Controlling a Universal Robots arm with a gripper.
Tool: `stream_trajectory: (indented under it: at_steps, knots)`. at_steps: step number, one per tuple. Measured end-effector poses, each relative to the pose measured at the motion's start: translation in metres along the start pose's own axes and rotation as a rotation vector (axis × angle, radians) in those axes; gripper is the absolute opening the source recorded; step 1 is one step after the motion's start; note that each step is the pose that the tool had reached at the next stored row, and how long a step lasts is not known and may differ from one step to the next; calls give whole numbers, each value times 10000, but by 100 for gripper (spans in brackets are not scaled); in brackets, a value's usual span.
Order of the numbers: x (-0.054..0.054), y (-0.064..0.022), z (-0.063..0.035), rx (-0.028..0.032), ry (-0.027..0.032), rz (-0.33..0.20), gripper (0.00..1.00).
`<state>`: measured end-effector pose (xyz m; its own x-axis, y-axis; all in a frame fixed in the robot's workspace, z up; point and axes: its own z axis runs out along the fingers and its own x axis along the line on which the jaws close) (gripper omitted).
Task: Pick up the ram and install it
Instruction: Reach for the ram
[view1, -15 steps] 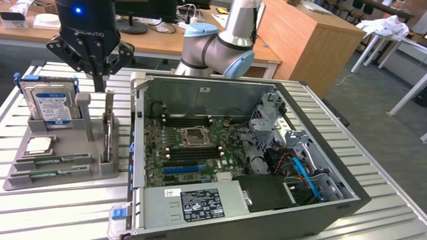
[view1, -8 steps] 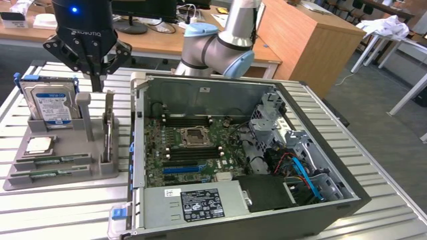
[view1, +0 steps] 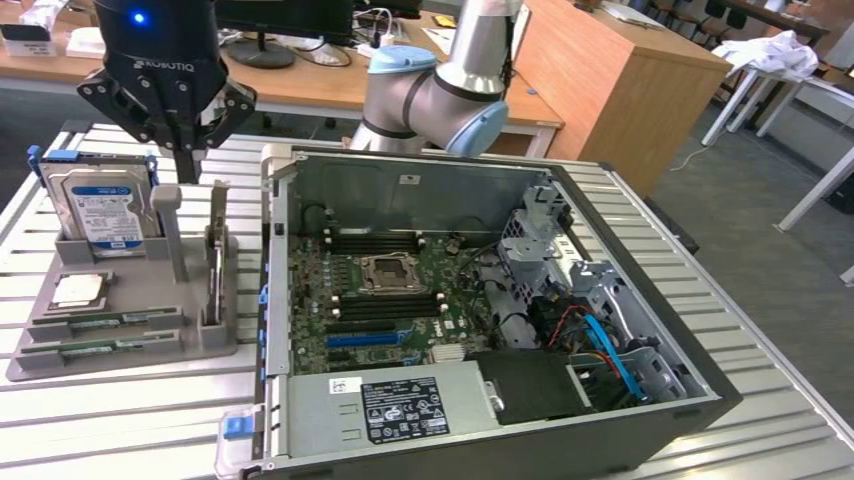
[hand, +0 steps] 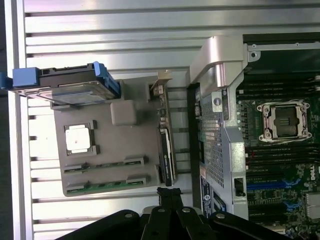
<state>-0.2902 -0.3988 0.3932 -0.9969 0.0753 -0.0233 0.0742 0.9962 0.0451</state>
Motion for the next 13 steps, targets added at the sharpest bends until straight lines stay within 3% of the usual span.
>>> stream_trajectory:
  at_steps: [13]
  knots:
    - [117,-9,-3,0,0,0,10]
